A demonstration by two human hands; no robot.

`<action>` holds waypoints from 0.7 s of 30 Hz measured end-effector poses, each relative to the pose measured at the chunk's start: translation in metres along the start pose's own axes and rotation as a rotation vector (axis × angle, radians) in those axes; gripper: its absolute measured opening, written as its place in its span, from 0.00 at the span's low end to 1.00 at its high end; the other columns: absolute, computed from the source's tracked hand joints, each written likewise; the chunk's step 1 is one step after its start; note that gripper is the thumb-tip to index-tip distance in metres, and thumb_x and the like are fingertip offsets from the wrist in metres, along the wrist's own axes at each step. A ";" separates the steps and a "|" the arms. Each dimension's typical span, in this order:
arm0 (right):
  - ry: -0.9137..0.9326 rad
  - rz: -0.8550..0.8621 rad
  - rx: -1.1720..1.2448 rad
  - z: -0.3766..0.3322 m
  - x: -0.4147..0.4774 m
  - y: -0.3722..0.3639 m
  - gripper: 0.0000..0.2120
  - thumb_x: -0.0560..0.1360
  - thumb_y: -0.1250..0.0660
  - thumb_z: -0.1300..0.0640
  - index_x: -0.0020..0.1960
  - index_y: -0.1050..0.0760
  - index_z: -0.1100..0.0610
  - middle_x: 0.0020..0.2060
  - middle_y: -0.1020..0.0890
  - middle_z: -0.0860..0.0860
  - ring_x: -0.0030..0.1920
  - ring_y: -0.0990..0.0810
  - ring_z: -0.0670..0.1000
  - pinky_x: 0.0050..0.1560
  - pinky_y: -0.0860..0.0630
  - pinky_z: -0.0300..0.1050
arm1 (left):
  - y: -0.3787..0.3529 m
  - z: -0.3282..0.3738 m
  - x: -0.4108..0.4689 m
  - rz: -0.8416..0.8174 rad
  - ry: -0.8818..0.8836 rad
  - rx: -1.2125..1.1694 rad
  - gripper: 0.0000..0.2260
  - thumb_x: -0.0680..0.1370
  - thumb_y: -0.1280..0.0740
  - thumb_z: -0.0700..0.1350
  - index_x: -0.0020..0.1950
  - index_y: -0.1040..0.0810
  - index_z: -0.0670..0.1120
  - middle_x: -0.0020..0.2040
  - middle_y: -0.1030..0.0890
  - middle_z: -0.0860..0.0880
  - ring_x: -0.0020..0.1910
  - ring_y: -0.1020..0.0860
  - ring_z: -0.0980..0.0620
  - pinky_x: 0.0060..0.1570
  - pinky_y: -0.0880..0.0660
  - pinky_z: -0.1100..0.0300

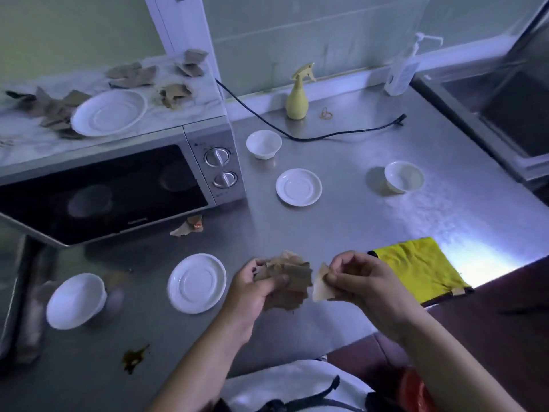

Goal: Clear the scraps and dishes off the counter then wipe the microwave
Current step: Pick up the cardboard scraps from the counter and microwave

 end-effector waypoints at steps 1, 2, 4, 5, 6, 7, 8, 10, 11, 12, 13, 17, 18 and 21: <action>0.034 0.053 -0.041 0.005 -0.012 -0.010 0.07 0.64 0.24 0.66 0.39 0.21 0.60 0.35 0.20 0.56 0.36 0.20 0.54 0.40 0.19 0.44 | 0.001 0.000 -0.005 -0.049 -0.004 0.013 0.11 0.73 0.28 0.31 0.54 0.22 0.39 0.43 0.14 0.43 0.37 0.15 0.47 0.28 0.22 0.58; 0.070 0.118 -0.103 0.010 -0.023 -0.018 0.07 0.65 0.24 0.69 0.39 0.21 0.61 0.34 0.20 0.56 0.36 0.20 0.55 0.38 0.20 0.43 | 0.002 0.000 -0.010 -0.101 -0.007 0.028 0.11 0.73 0.27 0.32 0.55 0.22 0.39 0.44 0.14 0.42 0.39 0.15 0.45 0.30 0.20 0.56; 0.140 0.238 -0.237 0.019 -0.043 -0.032 0.10 0.67 0.26 0.75 0.39 0.22 0.63 0.32 0.19 0.55 0.35 0.20 0.55 0.37 0.24 0.44 | 0.004 -0.003 -0.022 -0.211 -0.008 0.072 0.13 0.73 0.25 0.35 0.56 0.21 0.40 0.48 0.14 0.40 0.45 0.15 0.40 0.36 0.19 0.51; 0.177 0.288 -0.299 0.023 -0.053 -0.037 0.11 0.68 0.27 0.76 0.38 0.22 0.62 0.32 0.19 0.54 0.35 0.20 0.54 0.39 0.23 0.46 | 0.006 -0.006 -0.028 -0.260 -0.004 0.099 0.13 0.73 0.25 0.35 0.56 0.21 0.40 0.49 0.15 0.40 0.46 0.15 0.40 0.38 0.18 0.51; 0.210 0.342 -0.359 0.028 -0.064 -0.041 0.12 0.68 0.27 0.77 0.37 0.21 0.60 0.33 0.19 0.53 0.35 0.20 0.53 0.41 0.23 0.48 | 0.006 -0.011 -0.034 -0.307 0.005 0.120 0.13 0.73 0.25 0.35 0.56 0.21 0.40 0.49 0.15 0.40 0.46 0.15 0.41 0.38 0.19 0.53; 0.237 0.400 -0.414 0.033 -0.076 -0.043 0.14 0.67 0.26 0.76 0.36 0.20 0.58 0.35 0.20 0.53 0.37 0.20 0.52 0.43 0.23 0.48 | 0.006 -0.017 -0.041 -0.361 0.020 0.132 0.13 0.73 0.25 0.35 0.56 0.22 0.39 0.48 0.14 0.41 0.45 0.15 0.43 0.38 0.19 0.55; 0.259 0.457 -0.449 0.040 -0.089 -0.045 0.16 0.67 0.25 0.75 0.35 0.20 0.55 0.40 0.20 0.53 0.39 0.20 0.52 0.45 0.23 0.47 | 0.005 -0.024 -0.048 -0.423 0.041 0.135 0.13 0.73 0.26 0.34 0.55 0.23 0.38 0.47 0.14 0.42 0.43 0.15 0.46 0.37 0.19 0.57; 0.289 0.543 -0.429 0.056 -0.118 -0.048 0.15 0.66 0.24 0.74 0.35 0.19 0.55 0.46 0.21 0.54 0.44 0.20 0.50 0.46 0.23 0.43 | 0.000 -0.040 -0.063 -0.545 0.086 0.151 0.12 0.74 0.28 0.32 0.55 0.24 0.37 0.45 0.16 0.43 0.42 0.16 0.49 0.36 0.20 0.59; 0.286 0.566 -0.395 0.066 -0.131 -0.048 0.13 0.66 0.24 0.74 0.35 0.20 0.57 0.46 0.20 0.55 0.45 0.20 0.49 0.45 0.23 0.42 | -0.003 -0.048 -0.070 -0.598 0.105 0.177 0.12 0.74 0.28 0.31 0.55 0.25 0.37 0.46 0.17 0.42 0.43 0.17 0.48 0.38 0.20 0.58; 0.272 0.583 -0.349 0.076 -0.145 -0.048 0.12 0.66 0.24 0.73 0.35 0.20 0.59 0.43 0.19 0.56 0.43 0.20 0.50 0.43 0.23 0.42 | -0.007 -0.055 -0.078 -0.645 0.123 0.208 0.13 0.74 0.29 0.30 0.57 0.25 0.36 0.47 0.17 0.41 0.44 0.18 0.46 0.42 0.20 0.55; 0.255 0.603 -0.285 0.086 -0.159 -0.047 0.11 0.67 0.24 0.73 0.36 0.21 0.60 0.39 0.18 0.57 0.41 0.19 0.52 0.41 0.23 0.45 | -0.011 -0.062 -0.087 -0.683 0.142 0.238 0.14 0.74 0.29 0.30 0.58 0.25 0.36 0.49 0.18 0.40 0.46 0.19 0.44 0.46 0.20 0.53; 0.246 0.730 0.002 0.119 -0.200 -0.035 0.11 0.66 0.25 0.73 0.34 0.21 0.59 0.36 0.18 0.60 0.36 0.20 0.56 0.36 0.22 0.46 | -0.026 -0.084 -0.113 -0.791 0.210 0.320 0.15 0.75 0.30 0.30 0.61 0.23 0.36 0.53 0.17 0.36 0.49 0.19 0.44 0.52 0.21 0.51; 0.247 0.747 0.054 0.124 -0.205 -0.031 0.11 0.65 0.24 0.71 0.34 0.20 0.58 0.35 0.18 0.59 0.36 0.19 0.55 0.35 0.21 0.45 | -0.030 -0.087 -0.117 -0.809 0.223 0.327 0.16 0.74 0.29 0.32 0.61 0.23 0.37 0.55 0.17 0.36 0.49 0.19 0.44 0.52 0.21 0.51; 0.202 0.758 0.124 0.138 -0.213 -0.013 0.10 0.61 0.22 0.64 0.40 0.18 0.55 0.39 0.16 0.58 0.39 0.16 0.55 0.38 0.18 0.47 | -0.040 -0.096 -0.122 -0.860 0.293 0.297 0.20 0.72 0.27 0.37 0.63 0.22 0.38 0.59 0.19 0.32 0.53 0.20 0.40 0.59 0.24 0.46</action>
Point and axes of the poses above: each hand's wrist, its own x-axis towards the middle knuckle, its own y-axis out of the back of the hand, z = x × y, the point moved 4 cm from there along x, towards the middle knuckle
